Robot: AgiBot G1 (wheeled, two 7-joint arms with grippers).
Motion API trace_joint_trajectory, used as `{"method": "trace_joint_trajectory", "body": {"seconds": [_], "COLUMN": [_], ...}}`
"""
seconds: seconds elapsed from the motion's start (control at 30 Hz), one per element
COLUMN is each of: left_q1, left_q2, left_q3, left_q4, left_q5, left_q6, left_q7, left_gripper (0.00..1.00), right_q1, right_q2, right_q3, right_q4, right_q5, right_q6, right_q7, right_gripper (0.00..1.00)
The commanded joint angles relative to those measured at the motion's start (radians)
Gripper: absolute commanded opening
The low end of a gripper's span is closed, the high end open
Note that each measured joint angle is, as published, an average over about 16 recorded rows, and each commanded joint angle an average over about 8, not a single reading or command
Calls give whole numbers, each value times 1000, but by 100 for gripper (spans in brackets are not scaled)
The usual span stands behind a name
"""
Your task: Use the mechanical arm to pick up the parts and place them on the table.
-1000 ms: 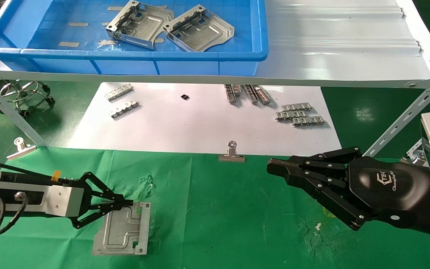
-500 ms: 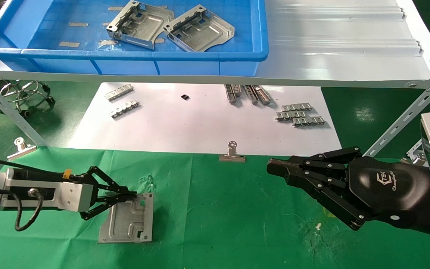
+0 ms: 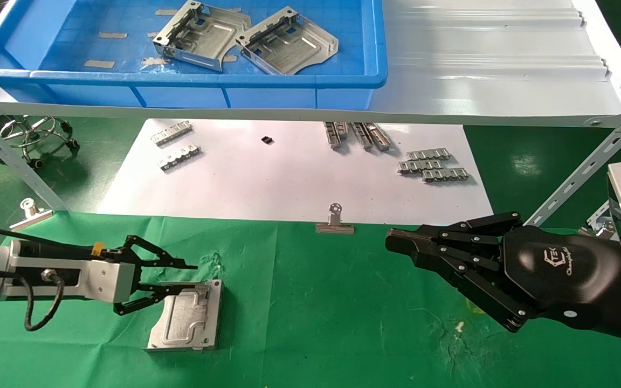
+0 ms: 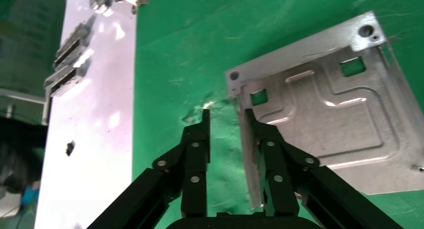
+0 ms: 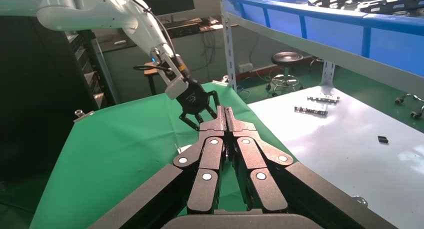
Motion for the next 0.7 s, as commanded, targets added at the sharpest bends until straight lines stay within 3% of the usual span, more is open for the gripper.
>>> {"method": "trace_joint_trajectory", "body": {"seconds": [0.03, 0.23, 0.27, 0.5, 0.53, 0.7], "left_q1": [-6, -11, -6, 63, 72, 107], "left_q2": [1, -22, -28, -88, -95, -115], "left_q3": [-1, -33, -39, -57, -59, -87], "left_q4": [10, 4, -7, -203, -227, -302], "left_q5": [-2, -58, -73, -220, -235, -264], "left_q6": [1, 61, 69, 86, 86, 85], "left_q7": [5, -44, -67, -360, -397, -500], "left_gripper": [100, 100, 100, 100, 100, 100], "right_q1": [0, 0, 0, 0, 0, 0], "right_q2": [0, 0, 0, 0, 0, 0], "right_q3": [0, 0, 0, 0, 0, 0], "right_q4": [0, 0, 0, 0, 0, 0], "right_q5": [0, 0, 0, 0, 0, 0], "right_q6": [0, 0, 0, 0, 0, 0], "right_q7": [0, 0, 0, 0, 0, 0], "right_gripper": [0, 0, 8, 95, 100, 100]}}
